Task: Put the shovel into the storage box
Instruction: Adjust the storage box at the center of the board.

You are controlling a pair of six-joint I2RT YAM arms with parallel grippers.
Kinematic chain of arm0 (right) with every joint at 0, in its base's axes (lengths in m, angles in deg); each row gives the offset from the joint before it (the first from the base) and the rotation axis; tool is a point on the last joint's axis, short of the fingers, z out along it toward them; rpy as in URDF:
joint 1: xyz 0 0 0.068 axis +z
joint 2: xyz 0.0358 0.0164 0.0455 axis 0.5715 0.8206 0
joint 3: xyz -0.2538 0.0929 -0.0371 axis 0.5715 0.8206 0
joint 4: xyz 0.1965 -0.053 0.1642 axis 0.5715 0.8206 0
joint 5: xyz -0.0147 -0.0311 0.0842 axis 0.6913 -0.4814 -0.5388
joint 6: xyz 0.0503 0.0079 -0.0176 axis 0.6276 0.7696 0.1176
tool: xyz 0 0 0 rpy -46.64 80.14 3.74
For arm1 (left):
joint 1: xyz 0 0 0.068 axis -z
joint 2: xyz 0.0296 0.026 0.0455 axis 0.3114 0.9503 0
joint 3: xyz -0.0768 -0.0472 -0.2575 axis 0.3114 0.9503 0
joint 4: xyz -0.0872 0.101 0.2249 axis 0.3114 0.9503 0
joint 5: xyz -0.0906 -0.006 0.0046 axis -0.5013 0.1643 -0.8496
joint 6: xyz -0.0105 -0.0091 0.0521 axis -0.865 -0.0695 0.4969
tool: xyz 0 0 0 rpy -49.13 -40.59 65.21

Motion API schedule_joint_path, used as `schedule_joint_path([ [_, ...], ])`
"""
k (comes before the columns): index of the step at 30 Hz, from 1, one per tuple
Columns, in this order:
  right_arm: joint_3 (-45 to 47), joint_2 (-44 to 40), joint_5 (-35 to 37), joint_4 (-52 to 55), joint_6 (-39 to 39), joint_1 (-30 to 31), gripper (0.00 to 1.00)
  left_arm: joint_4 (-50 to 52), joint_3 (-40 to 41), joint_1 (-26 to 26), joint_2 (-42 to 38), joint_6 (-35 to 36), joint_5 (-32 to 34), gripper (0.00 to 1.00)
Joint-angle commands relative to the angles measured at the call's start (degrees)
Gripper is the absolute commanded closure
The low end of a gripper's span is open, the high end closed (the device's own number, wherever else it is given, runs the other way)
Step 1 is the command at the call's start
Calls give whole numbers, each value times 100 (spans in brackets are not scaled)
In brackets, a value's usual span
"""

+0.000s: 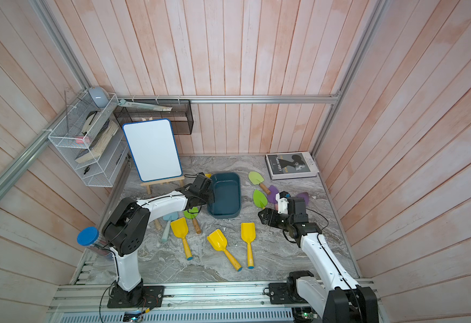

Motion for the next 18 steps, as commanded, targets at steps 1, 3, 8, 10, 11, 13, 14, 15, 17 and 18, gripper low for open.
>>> schedule_joint_path([
  [1,47,51,-113,-107,29,-26,18,-38,-63,17,219,-29,167,100],
  [3,60,56,-122,-118,36,-24,18,7,-75,16,223,-35,200,100],
  [8,77,91,-142,-172,45,-26,18,245,-143,24,168,-20,355,100],
  [10,85,98,-157,-185,40,-28,17,365,-204,55,161,13,434,100],
  [11,94,99,-172,-198,38,-28,18,419,-241,65,161,36,473,100],
  [13,99,113,-173,-206,40,-27,18,514,-305,95,161,75,543,100],
  [14,101,115,-170,-210,46,-29,18,567,-348,109,170,100,561,100],
  [15,103,109,-173,-211,30,-28,18,609,-390,120,177,116,583,100],
  [17,118,99,-166,-211,25,-26,17,738,-503,147,205,142,622,100],
  [18,118,98,-167,-208,26,-27,18,787,-542,165,221,155,634,100],
])
